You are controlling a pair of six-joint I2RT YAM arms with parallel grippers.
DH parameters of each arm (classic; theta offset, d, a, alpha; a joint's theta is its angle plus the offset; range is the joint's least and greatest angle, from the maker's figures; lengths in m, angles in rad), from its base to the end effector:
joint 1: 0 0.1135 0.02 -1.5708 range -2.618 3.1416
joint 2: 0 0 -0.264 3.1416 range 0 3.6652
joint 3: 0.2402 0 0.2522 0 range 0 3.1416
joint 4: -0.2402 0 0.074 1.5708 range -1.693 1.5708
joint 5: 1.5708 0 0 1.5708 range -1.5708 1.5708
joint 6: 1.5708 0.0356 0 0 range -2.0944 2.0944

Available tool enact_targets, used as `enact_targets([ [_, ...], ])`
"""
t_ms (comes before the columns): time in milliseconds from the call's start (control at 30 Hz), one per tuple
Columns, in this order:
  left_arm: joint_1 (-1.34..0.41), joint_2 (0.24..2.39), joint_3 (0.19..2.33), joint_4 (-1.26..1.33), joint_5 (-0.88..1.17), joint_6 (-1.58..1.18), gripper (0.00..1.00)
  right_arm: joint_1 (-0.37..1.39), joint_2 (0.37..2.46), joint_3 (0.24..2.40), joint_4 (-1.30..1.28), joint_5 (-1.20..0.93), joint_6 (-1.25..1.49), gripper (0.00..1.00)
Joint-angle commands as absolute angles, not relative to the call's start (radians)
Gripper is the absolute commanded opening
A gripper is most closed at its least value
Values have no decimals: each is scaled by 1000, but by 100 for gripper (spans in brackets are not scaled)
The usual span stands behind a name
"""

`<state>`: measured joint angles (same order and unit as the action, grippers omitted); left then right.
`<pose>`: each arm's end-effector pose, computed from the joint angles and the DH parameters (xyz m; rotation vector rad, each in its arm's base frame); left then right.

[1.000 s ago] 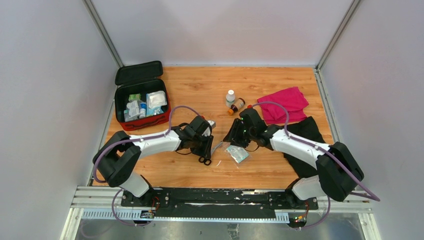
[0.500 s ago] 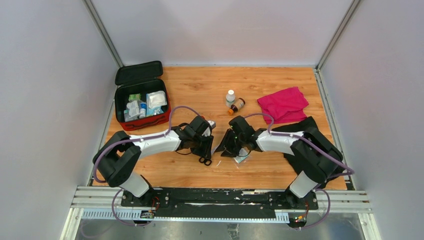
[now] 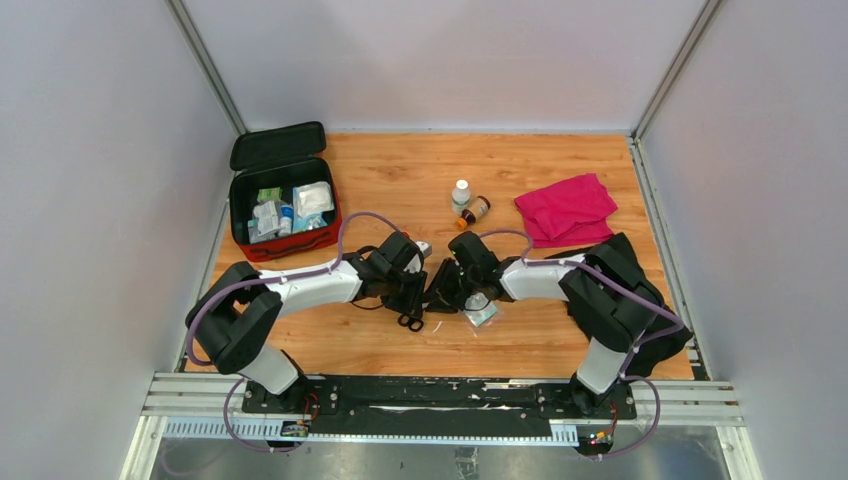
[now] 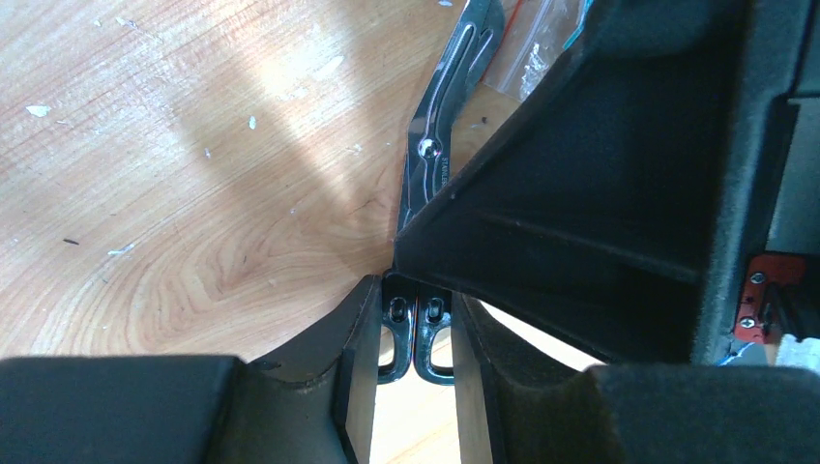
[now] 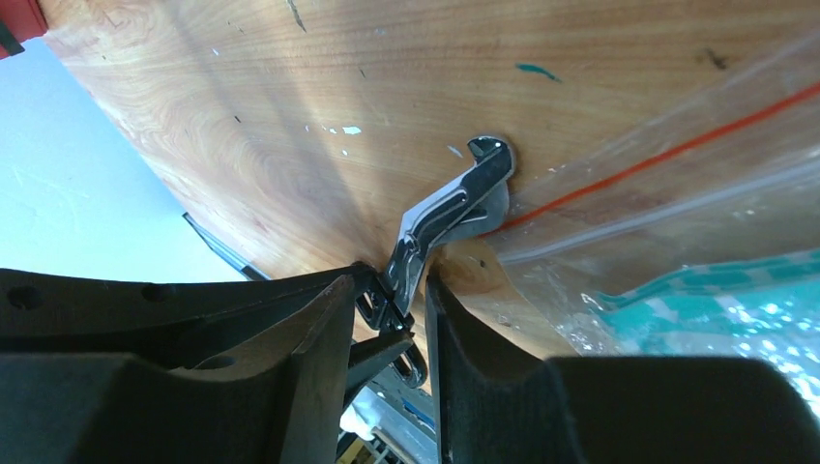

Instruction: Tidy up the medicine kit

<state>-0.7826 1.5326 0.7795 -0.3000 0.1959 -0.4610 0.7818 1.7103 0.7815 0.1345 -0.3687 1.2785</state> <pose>0.1962 -0.2049 0.1589 0.5130 2.7137 -0.6464 0.2227 0.2392 0.1382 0.4774 2.7444 1.2406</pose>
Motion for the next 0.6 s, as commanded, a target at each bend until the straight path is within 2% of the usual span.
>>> enact_targets([
  [0,-793,1542,784,-313,212,-459,20,800,1758,780,136,-374,1313,36],
  [233,-793,1539,787,-305,230,-455,20,801,1801,768,178,-388,1344,22],
  [433,-793,1527,795,-289,250,-454,20,800,1805,761,193,-375,1339,2],
  [567,-793,1495,805,-281,258,-453,23,799,1805,764,204,-374,1322,0],
])
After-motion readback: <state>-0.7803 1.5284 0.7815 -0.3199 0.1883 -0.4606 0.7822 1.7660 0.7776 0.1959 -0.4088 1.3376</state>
